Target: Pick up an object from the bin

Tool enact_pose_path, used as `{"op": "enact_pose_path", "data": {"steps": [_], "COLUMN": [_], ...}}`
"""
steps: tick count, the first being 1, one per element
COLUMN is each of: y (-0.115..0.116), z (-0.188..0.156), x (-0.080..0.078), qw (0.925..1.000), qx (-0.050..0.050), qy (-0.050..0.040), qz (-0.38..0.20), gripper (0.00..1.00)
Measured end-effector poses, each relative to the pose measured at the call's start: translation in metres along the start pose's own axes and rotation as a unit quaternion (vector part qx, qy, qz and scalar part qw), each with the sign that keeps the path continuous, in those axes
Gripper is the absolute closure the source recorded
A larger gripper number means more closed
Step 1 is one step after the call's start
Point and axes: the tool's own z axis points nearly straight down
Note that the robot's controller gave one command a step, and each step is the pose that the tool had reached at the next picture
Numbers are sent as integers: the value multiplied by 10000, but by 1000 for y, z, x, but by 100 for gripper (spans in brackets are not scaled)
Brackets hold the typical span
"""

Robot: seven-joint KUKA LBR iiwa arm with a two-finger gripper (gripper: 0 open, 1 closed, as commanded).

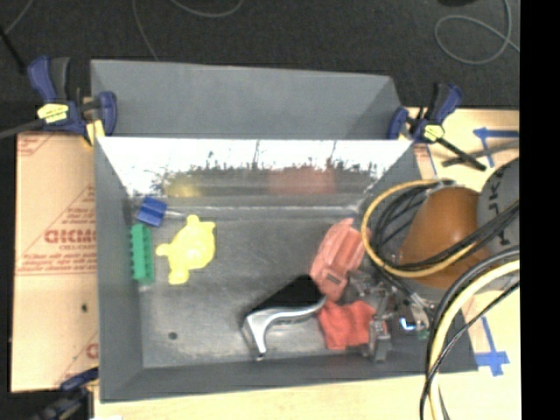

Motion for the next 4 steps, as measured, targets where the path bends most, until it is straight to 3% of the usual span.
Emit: {"op": "enact_pose_path", "data": {"steps": [1, 3, 4], "y": [-3, -4, 31], "z": [-8, -8, 2], "x": [1, 0, -3], "qw": [9999, 9999, 9882], "qx": [-21, -21, -13], "qy": [33, 30, 22], "qz": [-106, -122, -1531], "gripper": [100, 100, 100]}}
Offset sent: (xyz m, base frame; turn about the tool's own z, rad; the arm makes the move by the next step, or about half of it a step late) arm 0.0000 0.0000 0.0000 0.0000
